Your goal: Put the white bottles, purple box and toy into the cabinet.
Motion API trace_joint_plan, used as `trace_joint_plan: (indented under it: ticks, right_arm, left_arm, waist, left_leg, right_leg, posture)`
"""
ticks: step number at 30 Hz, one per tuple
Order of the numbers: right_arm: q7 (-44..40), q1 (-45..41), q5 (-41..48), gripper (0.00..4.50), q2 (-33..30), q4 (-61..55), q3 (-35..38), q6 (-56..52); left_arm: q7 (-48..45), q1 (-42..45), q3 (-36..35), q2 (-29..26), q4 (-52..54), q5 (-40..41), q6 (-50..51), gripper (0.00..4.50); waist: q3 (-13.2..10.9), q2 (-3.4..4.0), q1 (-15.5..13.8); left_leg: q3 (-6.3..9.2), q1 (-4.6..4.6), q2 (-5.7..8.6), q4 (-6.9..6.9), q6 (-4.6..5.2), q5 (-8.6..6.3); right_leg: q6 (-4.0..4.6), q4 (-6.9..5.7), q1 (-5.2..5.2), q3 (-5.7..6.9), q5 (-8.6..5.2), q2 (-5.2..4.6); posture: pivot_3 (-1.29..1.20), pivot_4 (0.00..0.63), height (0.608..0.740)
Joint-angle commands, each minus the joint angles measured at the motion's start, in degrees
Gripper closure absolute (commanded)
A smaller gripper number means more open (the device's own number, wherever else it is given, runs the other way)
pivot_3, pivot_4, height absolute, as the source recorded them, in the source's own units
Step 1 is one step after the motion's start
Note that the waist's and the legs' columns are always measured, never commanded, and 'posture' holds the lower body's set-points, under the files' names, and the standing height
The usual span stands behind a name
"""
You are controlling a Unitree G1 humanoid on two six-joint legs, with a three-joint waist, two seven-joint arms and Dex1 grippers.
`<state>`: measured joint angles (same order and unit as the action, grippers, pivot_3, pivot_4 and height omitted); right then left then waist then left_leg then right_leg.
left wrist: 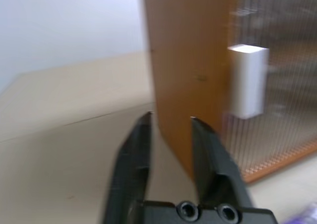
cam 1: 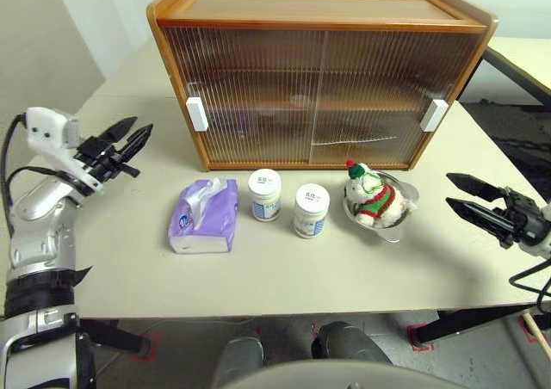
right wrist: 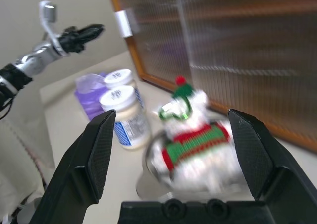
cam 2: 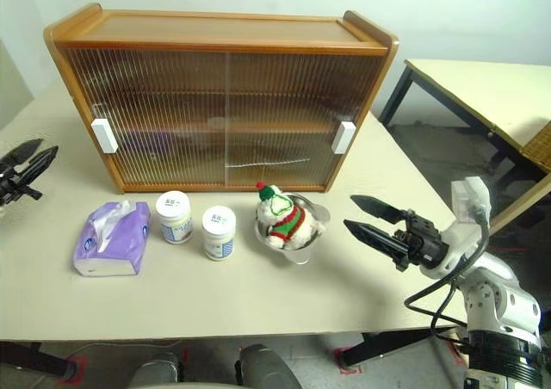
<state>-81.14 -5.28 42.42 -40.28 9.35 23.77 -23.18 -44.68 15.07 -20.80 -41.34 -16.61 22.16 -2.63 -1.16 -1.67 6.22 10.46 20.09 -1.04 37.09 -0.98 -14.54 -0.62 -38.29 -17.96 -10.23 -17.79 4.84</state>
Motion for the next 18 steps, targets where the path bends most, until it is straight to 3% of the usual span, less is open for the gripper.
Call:
trace_joint_plan:
  ticks: [1,2,9,18]
  right_arm:
    - [1.47,-1.05,0.73,0.0,0.87,-3.99,-2.52,-1.37]
    - [1.92,-1.3,0.78,0.0,1.58,-4.89,-3.31,-1.54]
    - [1.86,-2.02,0.75,0.0,2.66,-5.39,-5.01,-0.94]
    - [2.84,-1.77,0.29,0.0,3.63,-5.88,-6.57,-1.22]
  left_arm:
    - [-0.82,0.45,3.2,1.29,1.46,-2.42,-2.53,4.19]
    - [-0.7,1.07,4.13,1.79,0.96,-3.29,-3.76,4.49]
    - [1.22,3.69,7.05,4.37,-1.08,-6.62,-7.91,4.49]
    - [4.44,7.28,10.24,6.12,-5.77,-11.47,-10.56,4.49]
  waist:
    - [0.01,0.0,-0.03]
    - [0.02,-0.02,-0.04]
    - [0.17,0.17,-0.18]
    - [0.21,0.24,-0.19]
  left_leg:
    - [0.01,0.01,0.0,0.0,0.01,0.0]
    - [0.03,0.01,-0.01,-0.01,0.03,-0.02]
    - [0.12,0.79,-0.01,0.17,0.05,-0.03]
    - [0.13,0.9,0.02,0.75,0.19,-0.11]
  right_leg:
    - [0.0,0.0,-0.02,0.0,0.0,0.0]
    - [0.0,0.0,-0.03,0.01,0.0,0.0]
    - [0.28,0.0,-0.59,0.02,0.27,0.0]
    - [-0.32,0.01,-0.47,-0.02,0.16,0.0]
  posture:
    - [-0.15,0.0,0.74]
    - [-0.15,0.0,0.74]
    - [-0.15,0.0,0.74]
    - [-0.16,0.0,0.74]
